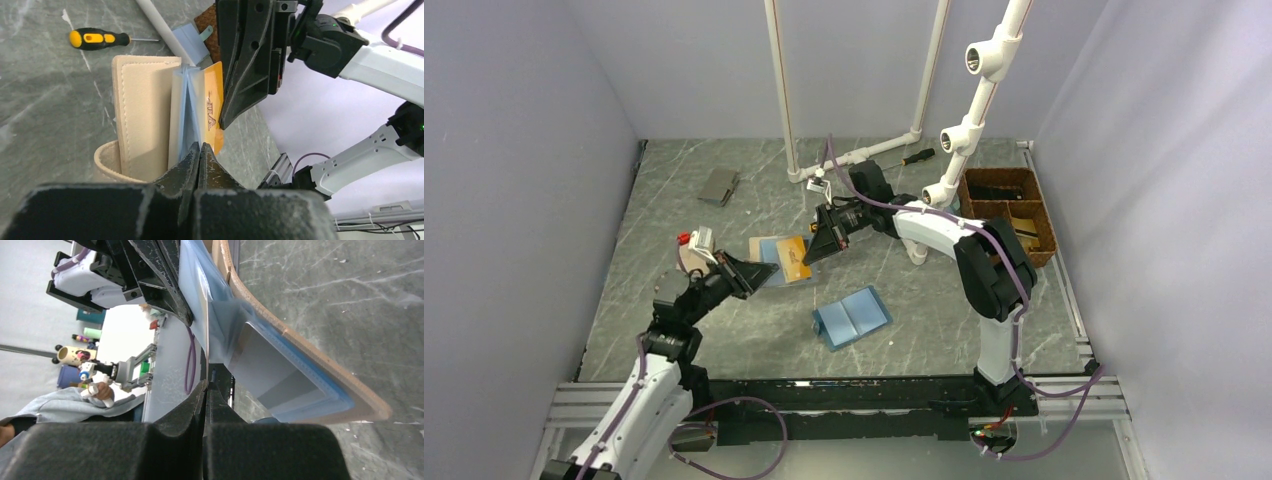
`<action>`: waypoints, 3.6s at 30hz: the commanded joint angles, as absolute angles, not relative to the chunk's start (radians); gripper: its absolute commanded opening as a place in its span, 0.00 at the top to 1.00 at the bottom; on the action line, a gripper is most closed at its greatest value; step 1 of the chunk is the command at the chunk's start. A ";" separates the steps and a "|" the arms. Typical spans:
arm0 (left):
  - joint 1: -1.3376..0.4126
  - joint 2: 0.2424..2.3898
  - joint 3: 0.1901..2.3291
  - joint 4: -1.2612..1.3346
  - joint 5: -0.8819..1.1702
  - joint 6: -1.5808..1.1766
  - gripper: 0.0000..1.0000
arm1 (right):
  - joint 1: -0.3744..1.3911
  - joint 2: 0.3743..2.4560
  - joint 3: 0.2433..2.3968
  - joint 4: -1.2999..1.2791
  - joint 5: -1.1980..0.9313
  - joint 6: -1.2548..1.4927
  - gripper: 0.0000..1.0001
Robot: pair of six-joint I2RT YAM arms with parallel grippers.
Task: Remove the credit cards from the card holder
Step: Remove the credit card from the card holder, then place the credit card in the storage box.
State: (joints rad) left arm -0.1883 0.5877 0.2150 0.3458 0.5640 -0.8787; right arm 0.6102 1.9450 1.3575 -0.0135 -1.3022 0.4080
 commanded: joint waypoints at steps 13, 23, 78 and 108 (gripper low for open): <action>-0.184 0.433 0.284 -0.109 0.263 -0.816 1.00 | 0.702 1.947 1.569 -0.627 -1.091 -0.242 1.00; -0.184 0.523 0.336 -0.170 0.276 -0.789 1.00 | 0.807 1.702 1.460 -0.959 -0.817 -0.775 1.00; -0.179 0.529 0.351 -0.222 0.262 -0.686 1.00 | -0.543 1.403 1.275 -1.165 -0.525 -1.266 1.00; -0.179 0.527 0.349 -0.211 0.270 -0.686 1.00 | -0.532 1.621 1.519 -0.958 -0.528 -0.784 1.00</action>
State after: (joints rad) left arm -0.1844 0.5320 0.2996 -0.2531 0.2646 -0.6991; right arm -0.5396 1.5970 1.4616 -0.9798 -0.5274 -0.8272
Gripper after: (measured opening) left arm 0.009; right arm 0.007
